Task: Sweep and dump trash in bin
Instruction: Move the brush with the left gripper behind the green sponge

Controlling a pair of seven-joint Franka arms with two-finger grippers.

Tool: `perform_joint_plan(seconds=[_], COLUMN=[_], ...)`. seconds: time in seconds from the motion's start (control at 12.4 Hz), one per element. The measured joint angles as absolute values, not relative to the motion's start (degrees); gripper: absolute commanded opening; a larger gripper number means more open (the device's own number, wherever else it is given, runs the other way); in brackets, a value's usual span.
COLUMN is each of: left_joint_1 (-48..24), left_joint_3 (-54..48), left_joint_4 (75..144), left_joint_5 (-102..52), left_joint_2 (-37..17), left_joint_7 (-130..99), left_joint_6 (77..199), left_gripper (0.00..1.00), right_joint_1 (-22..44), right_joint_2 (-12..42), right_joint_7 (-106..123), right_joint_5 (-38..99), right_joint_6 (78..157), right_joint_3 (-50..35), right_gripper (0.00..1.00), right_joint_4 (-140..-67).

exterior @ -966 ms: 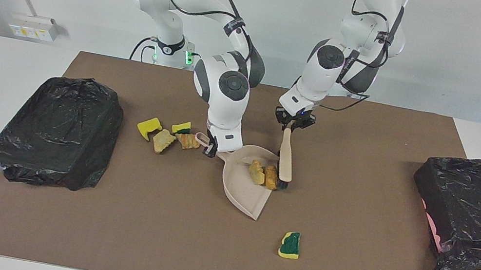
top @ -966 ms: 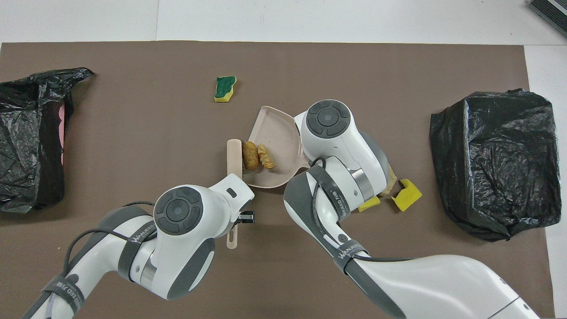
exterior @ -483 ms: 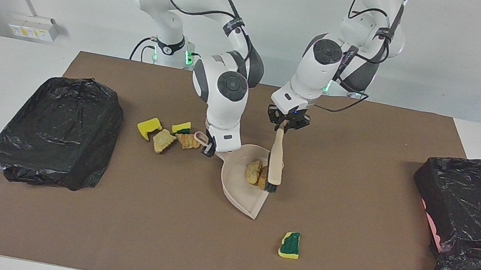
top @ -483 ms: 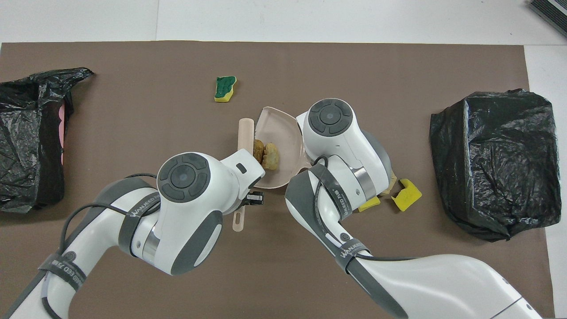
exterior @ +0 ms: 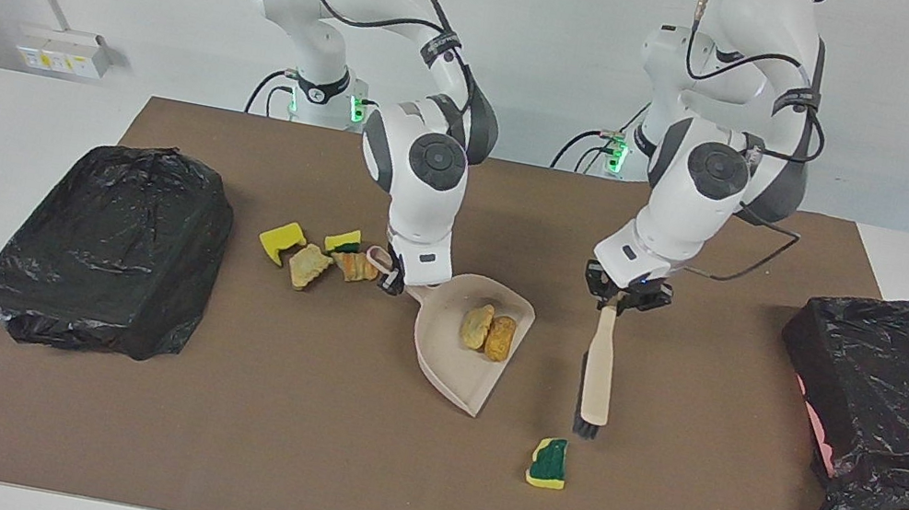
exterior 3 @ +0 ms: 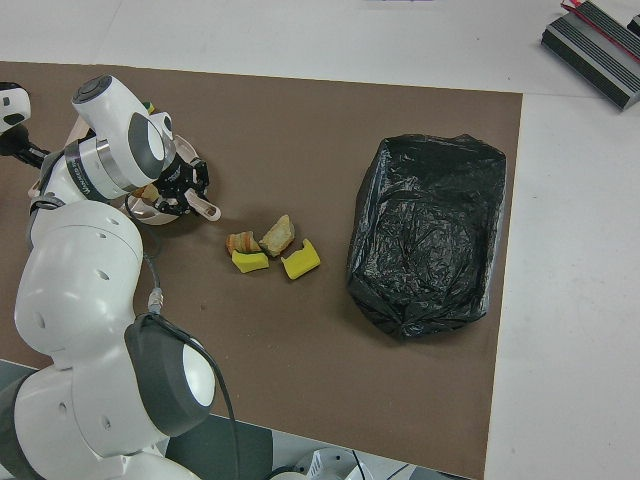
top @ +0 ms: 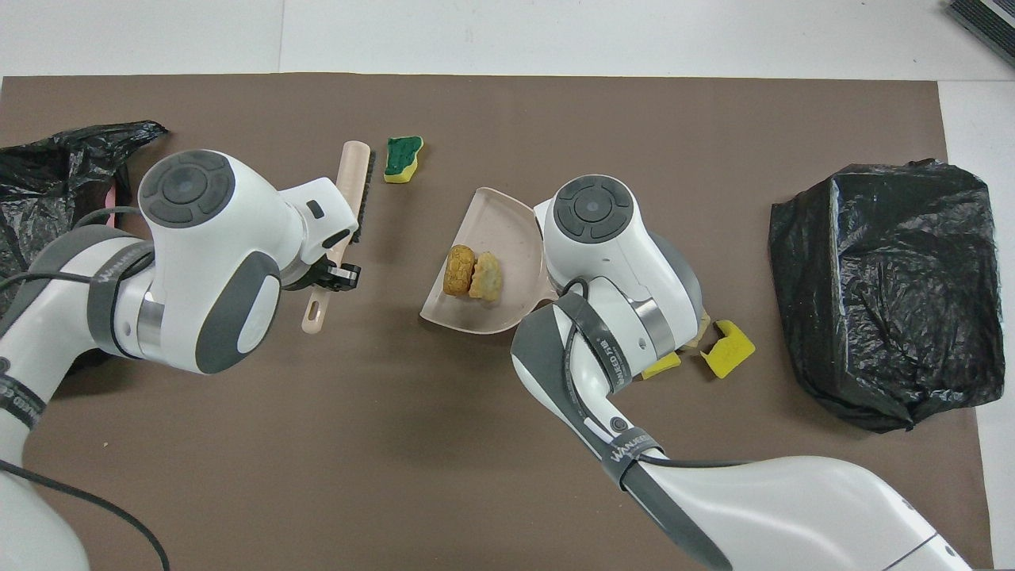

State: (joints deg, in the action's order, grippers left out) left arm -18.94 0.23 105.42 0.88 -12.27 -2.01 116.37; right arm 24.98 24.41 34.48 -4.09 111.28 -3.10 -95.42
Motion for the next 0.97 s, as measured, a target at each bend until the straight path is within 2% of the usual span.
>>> perform_joint_plan(seconds=[0.4, 0.72, 0.97], left_joint_1=[-15.5, -15.7, -16.4], left_joint_3=[0.1, -0.5, -1.2], left_joint_4=[90.1, 83.1, 80.8], left_joint_5=[7.0, 9.5, 10.3], left_joint_2=[-24.6, -32.8, -34.9], left_joint_7=[0.3, 0.9, 0.9], left_joint_6=[116.3, 115.1, 113.1], left_gripper=[0.0, 0.0, 0.0], right_joint_1=[25.0, 25.1, 25.3], right_joint_2=[24.4, 24.4, 24.3], right_joint_7=[34.3, 34.1, 32.7], right_joint_5=[-4.1, -4.1, -4.1], right_joint_6=[111.3, 111.3, 111.3], right_joint_3=[-3.1, -3.1, -3.2], right_gripper=[0.0, 0.0, 0.0], right_joint_4=[-95.4, -95.4, -95.4])
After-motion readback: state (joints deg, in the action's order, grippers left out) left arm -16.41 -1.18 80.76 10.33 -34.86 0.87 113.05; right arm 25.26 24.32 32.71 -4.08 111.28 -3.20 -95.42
